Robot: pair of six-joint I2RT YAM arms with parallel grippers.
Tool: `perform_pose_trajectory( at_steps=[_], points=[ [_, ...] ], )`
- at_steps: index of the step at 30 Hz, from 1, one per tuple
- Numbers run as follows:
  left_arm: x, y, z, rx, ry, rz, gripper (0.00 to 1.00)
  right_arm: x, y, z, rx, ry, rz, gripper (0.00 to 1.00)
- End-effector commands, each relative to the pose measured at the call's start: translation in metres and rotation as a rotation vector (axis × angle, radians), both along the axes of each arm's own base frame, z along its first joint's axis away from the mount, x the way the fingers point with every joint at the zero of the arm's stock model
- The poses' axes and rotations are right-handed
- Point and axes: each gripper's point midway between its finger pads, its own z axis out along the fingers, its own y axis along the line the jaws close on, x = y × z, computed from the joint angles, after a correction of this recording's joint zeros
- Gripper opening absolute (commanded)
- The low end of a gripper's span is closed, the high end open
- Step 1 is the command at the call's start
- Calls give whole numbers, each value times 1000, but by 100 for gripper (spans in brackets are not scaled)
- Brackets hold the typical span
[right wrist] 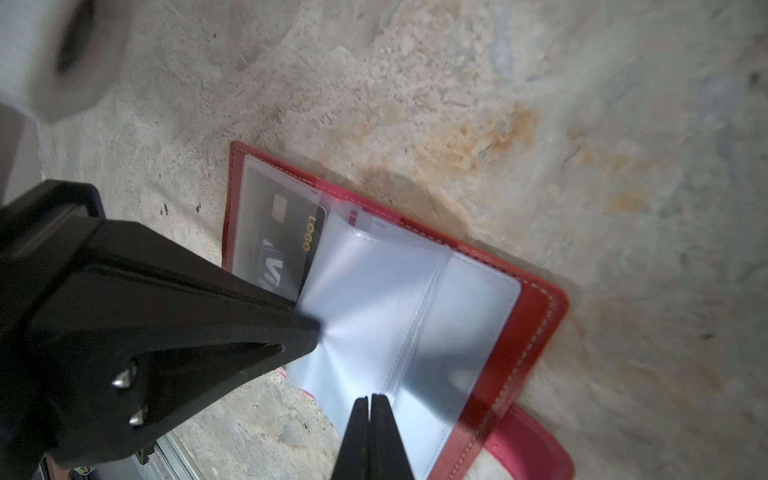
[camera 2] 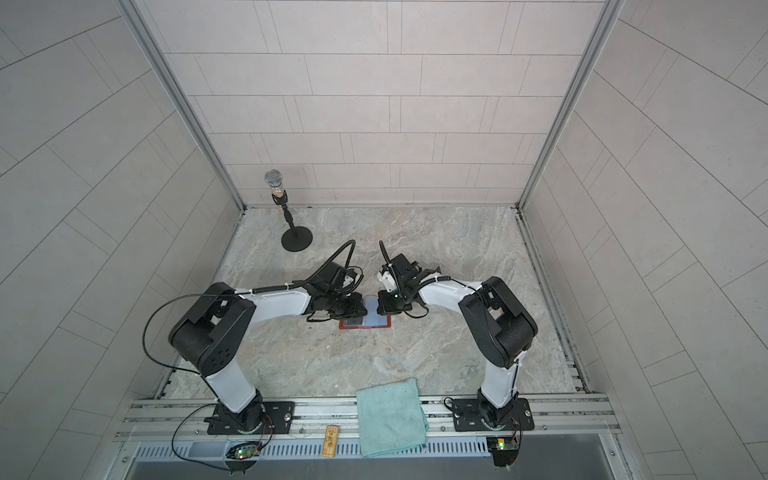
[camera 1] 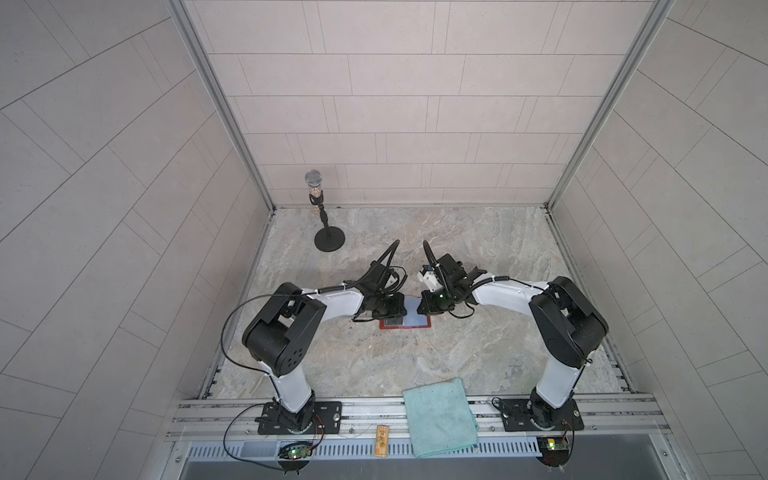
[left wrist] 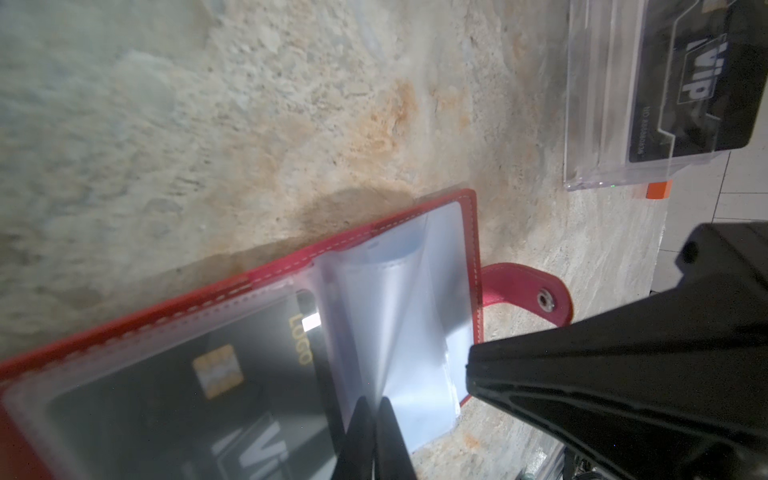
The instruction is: Put the credit cards into the card holder
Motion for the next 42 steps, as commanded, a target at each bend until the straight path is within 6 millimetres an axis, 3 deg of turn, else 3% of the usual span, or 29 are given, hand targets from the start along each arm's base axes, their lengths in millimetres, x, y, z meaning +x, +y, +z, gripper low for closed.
perform_pose_trajectory(
  at_steps=[1,12,36,42],
  points=[
    [-1,1,3,4,-17,4,7,-5,0,-11,-16,28,8,0],
    [-2,2,2,9,-13,4,6,-7,-7,-25,-67,45,-1,0],
    [-3,9,-3,40,-18,22,7,-10,-18,-31,-119,42,-6,0],
    [-2,12,-1,50,-30,31,12,-10,-20,-32,-131,43,-8,0]
  ],
)
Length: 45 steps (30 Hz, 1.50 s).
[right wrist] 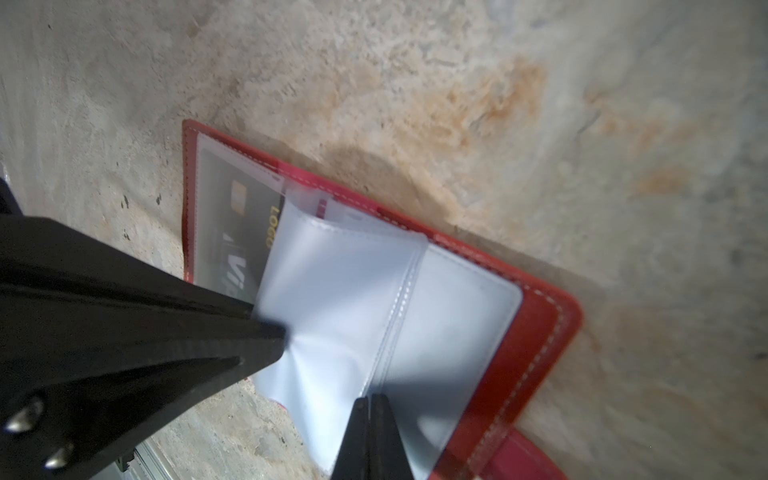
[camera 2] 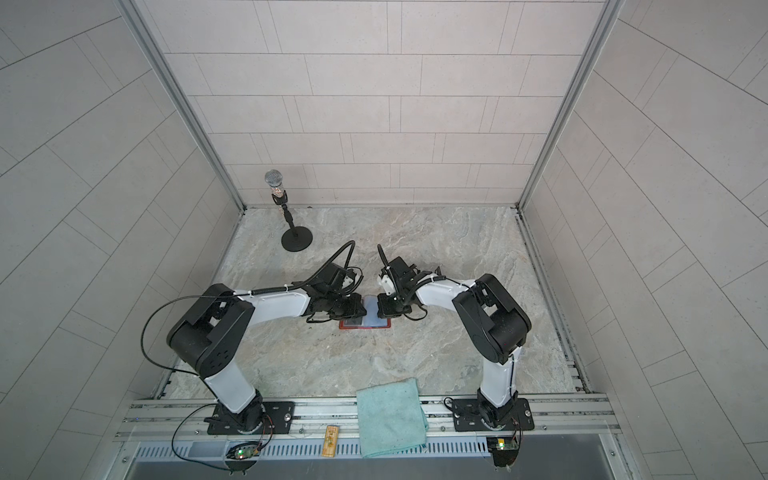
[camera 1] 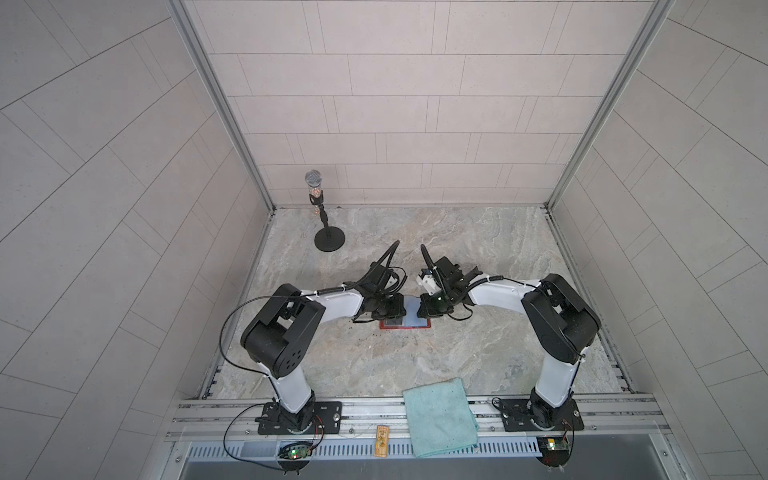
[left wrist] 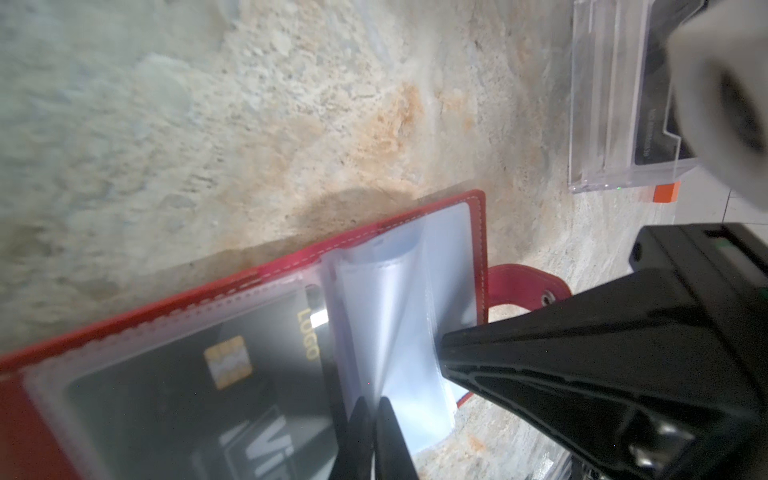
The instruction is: Put the credit cards into the card holder
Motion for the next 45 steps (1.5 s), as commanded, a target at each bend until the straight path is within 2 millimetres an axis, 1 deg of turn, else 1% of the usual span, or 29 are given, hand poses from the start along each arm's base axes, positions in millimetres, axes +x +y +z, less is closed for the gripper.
perform_pose_trajectory(
  at_steps=[1,5,14,26,31,37,41,45],
  points=[
    [-3,8,1,34,-16,15,13,-9,-18,-18,-99,28,-9,0],
    [-1,10,3,40,-29,20,15,-9,-19,-17,-112,24,-7,0],
    [-1,13,2,59,-36,29,16,-11,-17,-18,-110,26,3,0],
    [-3,1,5,-2,-24,-10,16,-14,-6,-21,-118,39,42,0],
    [-3,0,6,-9,-24,-9,16,-13,-5,-22,-118,40,42,0],
    [-2,1,6,-7,-27,-8,20,-13,-1,-21,-95,46,46,0],
    [-3,4,6,6,-36,-4,28,-14,4,-19,-62,52,46,0],
    [-2,7,9,17,-52,1,28,-13,1,-20,-78,44,38,0]
  ],
)
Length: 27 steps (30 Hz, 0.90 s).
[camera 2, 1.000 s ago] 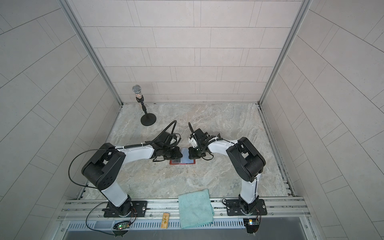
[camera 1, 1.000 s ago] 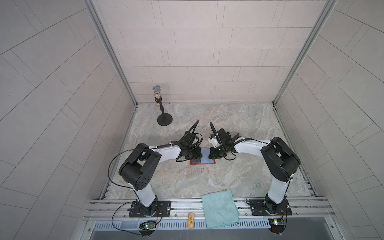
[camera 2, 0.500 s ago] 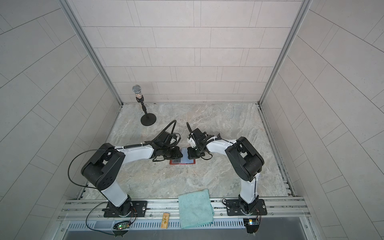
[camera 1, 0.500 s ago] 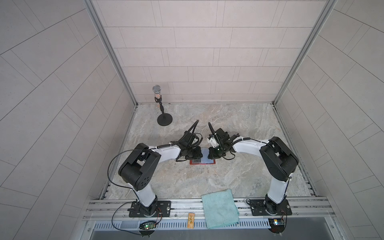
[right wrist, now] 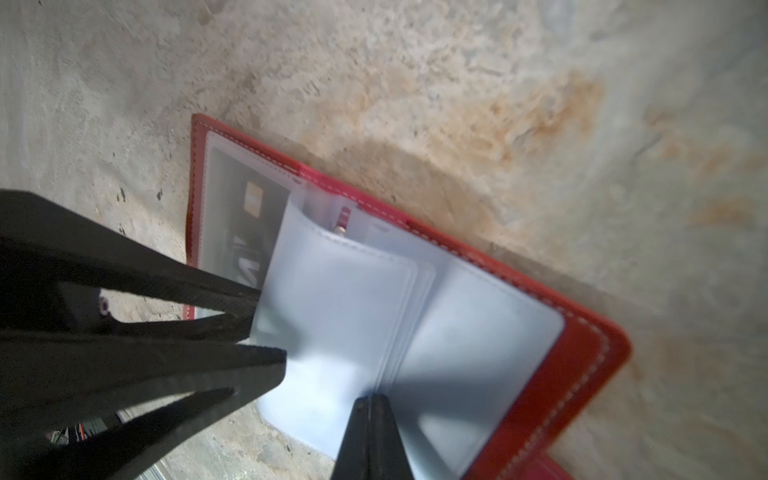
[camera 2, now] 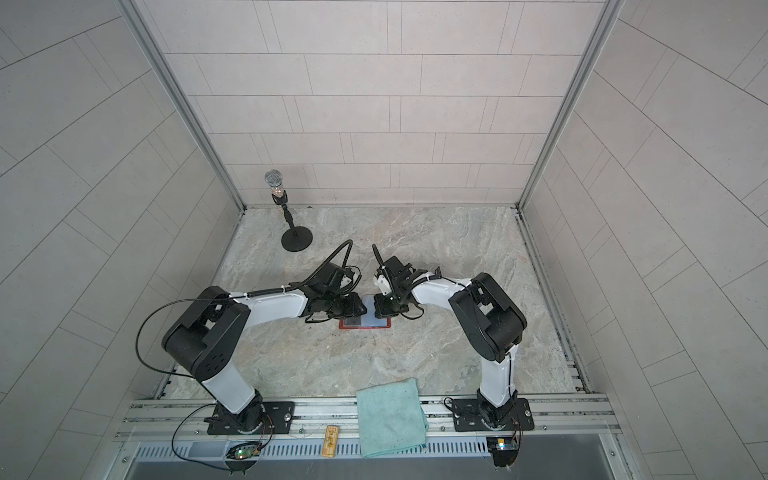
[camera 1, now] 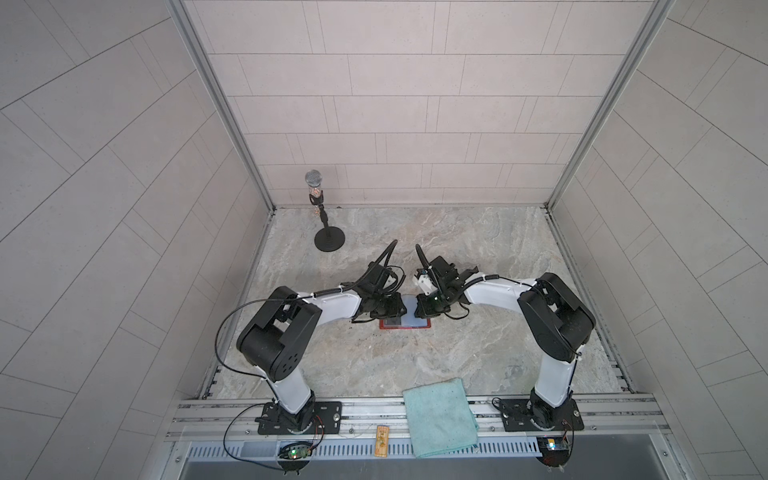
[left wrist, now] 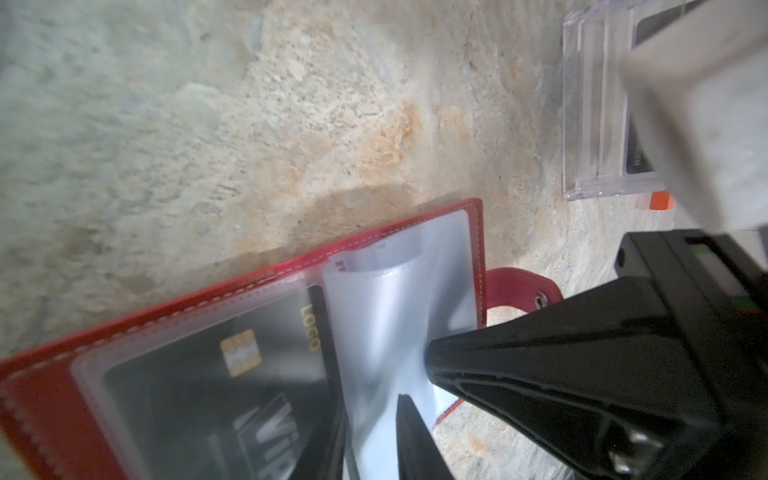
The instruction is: Put the credit cards into the card holder
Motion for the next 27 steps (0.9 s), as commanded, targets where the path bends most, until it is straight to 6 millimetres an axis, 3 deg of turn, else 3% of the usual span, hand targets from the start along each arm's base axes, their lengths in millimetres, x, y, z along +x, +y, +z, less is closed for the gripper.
perform_pose_trajectory(
  at_steps=[1,7,15,22,27],
  points=[
    [-2,4,5,15,-28,-4,28,-12,-10,-21,-72,47,-3,0],
    [-2,2,7,0,-33,-6,26,-12,-16,-22,-98,42,-6,0],
    [-1,-3,11,-37,-41,-15,15,-10,-24,-16,-139,10,-20,1],
    [-1,-14,14,-98,-32,-38,19,-1,-38,14,-186,-86,-45,12],
    [0,-18,9,-111,-16,-36,23,1,-44,20,-192,-103,-58,16]
  ],
)
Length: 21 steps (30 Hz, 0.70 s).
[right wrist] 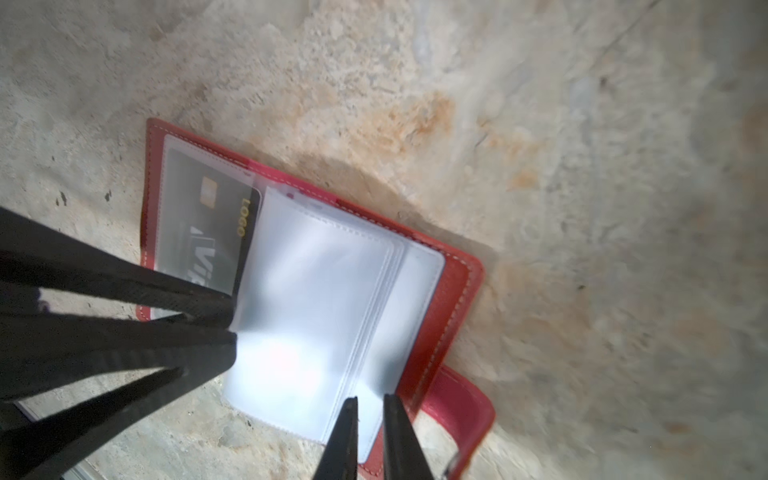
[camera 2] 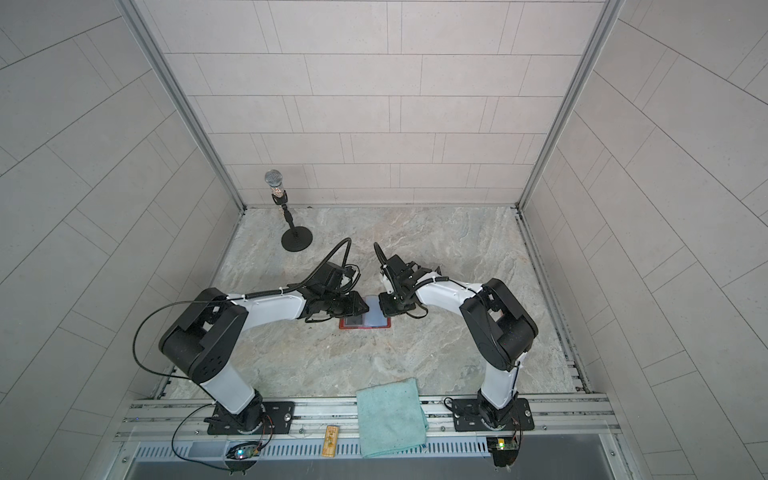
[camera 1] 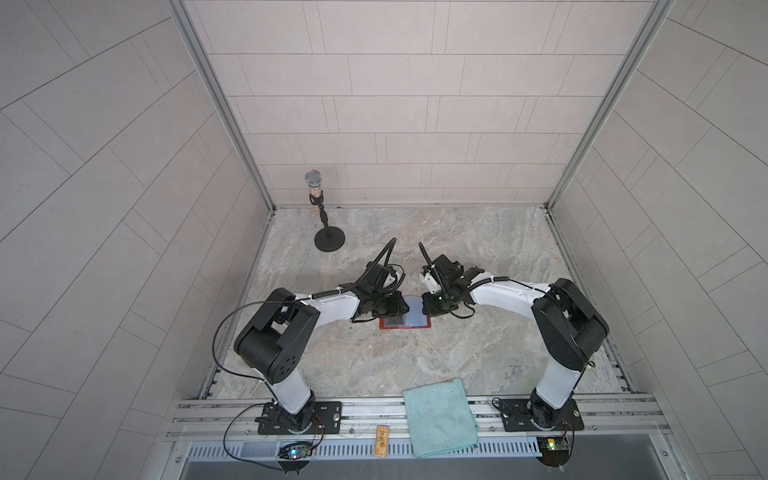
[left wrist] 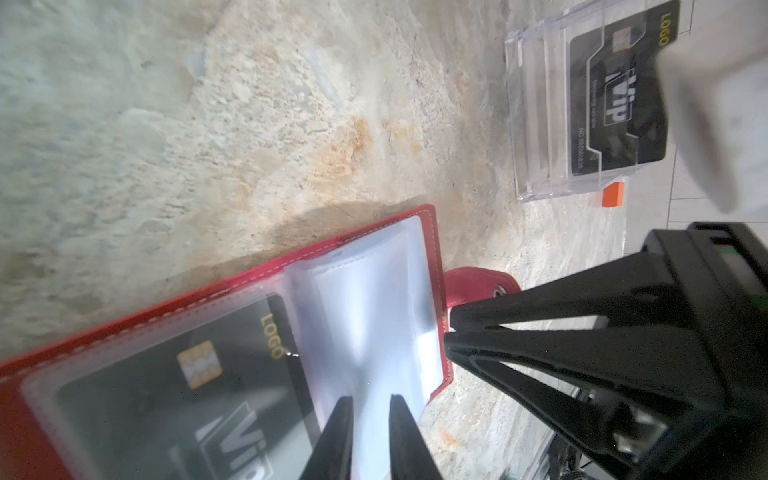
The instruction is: Put the credit cards into the card holder
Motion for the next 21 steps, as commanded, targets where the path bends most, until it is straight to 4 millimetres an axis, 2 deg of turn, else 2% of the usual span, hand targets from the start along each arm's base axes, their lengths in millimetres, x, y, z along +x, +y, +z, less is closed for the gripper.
perform_pose_trajectory(
  at_steps=[1,21],
  points=[
    [-2,-5,-4,-21,10,-11,23,-3,-15,1,-52,-11,-12,16],
    [-2,-10,-14,-29,50,-23,26,-4,-9,-9,-26,23,-5,18]
  ],
)
